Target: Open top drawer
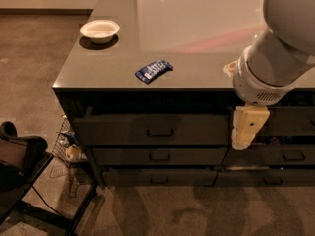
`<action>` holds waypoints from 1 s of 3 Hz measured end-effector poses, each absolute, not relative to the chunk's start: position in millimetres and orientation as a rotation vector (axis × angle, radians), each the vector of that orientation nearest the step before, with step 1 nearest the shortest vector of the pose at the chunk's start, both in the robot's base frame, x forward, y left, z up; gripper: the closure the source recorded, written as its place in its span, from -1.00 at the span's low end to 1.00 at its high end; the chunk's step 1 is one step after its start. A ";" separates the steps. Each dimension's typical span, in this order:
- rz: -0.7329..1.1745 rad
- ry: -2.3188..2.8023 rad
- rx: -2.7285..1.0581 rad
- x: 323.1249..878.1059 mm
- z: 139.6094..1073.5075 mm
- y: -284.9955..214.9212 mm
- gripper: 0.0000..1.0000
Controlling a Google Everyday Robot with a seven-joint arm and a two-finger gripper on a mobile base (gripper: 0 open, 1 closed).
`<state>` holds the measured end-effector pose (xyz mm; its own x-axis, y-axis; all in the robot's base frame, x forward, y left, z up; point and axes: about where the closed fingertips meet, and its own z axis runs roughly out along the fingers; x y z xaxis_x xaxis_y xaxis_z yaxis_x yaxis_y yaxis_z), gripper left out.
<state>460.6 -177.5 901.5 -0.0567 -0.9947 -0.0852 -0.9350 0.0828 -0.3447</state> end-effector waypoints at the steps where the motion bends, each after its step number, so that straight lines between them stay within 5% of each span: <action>1: -0.289 2.069 -1.922 458.3 901.6 -176.9 -1.00; 3: -0.284 2.058 -1.938 478.5 824.1 -165.9 -1.00</action>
Offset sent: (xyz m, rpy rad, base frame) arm 0.0086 0.0133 -0.0996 0.0337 0.0255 -0.0378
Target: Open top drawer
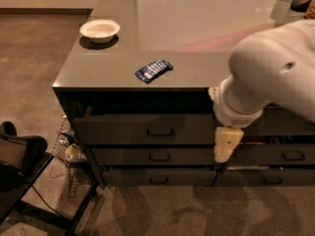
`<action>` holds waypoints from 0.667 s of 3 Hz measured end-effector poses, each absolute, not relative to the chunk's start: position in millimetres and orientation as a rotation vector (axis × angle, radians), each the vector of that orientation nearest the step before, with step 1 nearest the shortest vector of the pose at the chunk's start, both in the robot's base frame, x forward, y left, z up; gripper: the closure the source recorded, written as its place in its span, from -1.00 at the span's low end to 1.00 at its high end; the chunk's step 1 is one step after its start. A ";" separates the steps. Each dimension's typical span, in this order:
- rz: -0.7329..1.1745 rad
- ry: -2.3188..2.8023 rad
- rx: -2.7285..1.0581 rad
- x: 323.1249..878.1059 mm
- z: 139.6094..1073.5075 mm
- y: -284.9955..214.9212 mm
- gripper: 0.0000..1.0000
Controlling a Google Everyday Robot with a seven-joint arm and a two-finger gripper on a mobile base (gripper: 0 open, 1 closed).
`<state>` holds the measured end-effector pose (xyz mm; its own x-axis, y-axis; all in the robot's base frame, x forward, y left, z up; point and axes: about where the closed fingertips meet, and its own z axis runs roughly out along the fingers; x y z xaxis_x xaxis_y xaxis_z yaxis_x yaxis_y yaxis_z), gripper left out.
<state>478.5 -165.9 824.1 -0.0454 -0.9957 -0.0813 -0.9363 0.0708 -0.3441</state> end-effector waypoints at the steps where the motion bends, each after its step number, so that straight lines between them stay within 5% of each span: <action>1: -0.298 2.018 -1.966 505.8 778.3 -163.0 -1.00; 2: -0.315 1.994 -2.011 536.6 743.7 -161.3 -1.00</action>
Offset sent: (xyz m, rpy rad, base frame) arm 0.0995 0.0076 -0.1239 -0.0647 -0.0050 0.1035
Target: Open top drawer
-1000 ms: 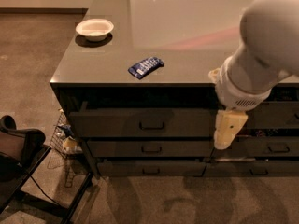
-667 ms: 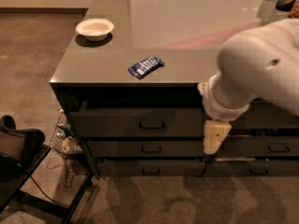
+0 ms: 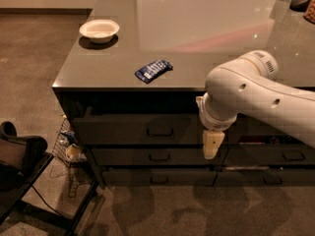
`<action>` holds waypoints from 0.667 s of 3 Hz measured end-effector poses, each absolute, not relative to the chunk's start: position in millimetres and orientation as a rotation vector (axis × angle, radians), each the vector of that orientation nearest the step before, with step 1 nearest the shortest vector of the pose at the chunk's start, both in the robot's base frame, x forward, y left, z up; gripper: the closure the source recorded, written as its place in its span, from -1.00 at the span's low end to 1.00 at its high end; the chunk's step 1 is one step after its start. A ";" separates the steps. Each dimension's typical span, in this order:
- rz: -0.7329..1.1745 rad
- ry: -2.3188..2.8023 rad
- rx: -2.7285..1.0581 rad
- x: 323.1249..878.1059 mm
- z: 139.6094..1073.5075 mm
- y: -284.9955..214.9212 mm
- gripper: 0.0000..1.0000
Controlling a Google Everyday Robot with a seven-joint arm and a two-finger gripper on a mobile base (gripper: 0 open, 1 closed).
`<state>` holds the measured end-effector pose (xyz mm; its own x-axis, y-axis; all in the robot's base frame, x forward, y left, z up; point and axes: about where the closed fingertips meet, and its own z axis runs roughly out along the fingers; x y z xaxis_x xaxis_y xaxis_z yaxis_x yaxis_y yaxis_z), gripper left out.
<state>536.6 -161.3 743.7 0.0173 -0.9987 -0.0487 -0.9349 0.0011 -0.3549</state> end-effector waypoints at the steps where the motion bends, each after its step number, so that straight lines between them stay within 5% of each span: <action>1: -0.323 2.004 -2.037 556.6 718.3 -164.0 -1.00; 2: -0.319 2.042 -2.036 573.9 700.0 -175.6 -1.00</action>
Offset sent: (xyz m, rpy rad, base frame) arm 0.0603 -0.0283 -0.0652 -0.0447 0.0623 -0.0429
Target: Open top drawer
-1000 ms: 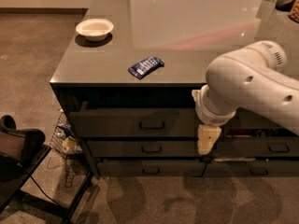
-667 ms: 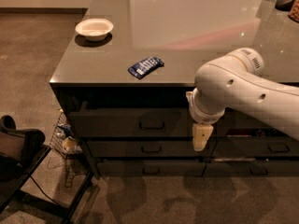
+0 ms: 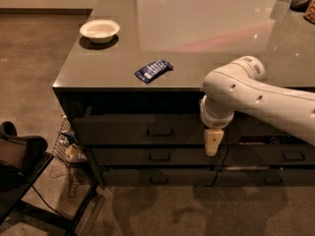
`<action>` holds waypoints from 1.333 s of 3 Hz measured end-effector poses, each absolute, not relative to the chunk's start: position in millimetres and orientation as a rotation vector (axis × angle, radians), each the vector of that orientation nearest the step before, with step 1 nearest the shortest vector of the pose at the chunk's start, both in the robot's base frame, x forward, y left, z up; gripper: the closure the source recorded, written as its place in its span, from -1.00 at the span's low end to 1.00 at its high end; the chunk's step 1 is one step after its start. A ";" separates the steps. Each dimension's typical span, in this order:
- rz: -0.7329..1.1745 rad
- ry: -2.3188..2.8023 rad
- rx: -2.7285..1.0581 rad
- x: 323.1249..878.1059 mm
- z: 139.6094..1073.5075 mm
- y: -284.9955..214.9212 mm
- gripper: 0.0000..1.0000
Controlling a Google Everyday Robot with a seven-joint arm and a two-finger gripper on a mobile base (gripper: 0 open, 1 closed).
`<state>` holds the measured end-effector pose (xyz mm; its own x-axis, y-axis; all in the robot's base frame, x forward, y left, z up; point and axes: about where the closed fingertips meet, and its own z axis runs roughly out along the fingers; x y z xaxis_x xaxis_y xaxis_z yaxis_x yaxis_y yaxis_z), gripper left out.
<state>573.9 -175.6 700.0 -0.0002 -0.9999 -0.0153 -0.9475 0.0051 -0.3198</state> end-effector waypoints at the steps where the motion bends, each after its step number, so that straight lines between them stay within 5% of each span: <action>1: -0.283 2.078 -2.039 585.3 683.0 -182.4 -0.62; 4: -0.205 2.148 -2.035 589.0 664.0 -179.7 0.75</action>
Offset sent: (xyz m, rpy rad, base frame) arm 0.0205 -0.0025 -0.0574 0.0336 0.1577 -0.0790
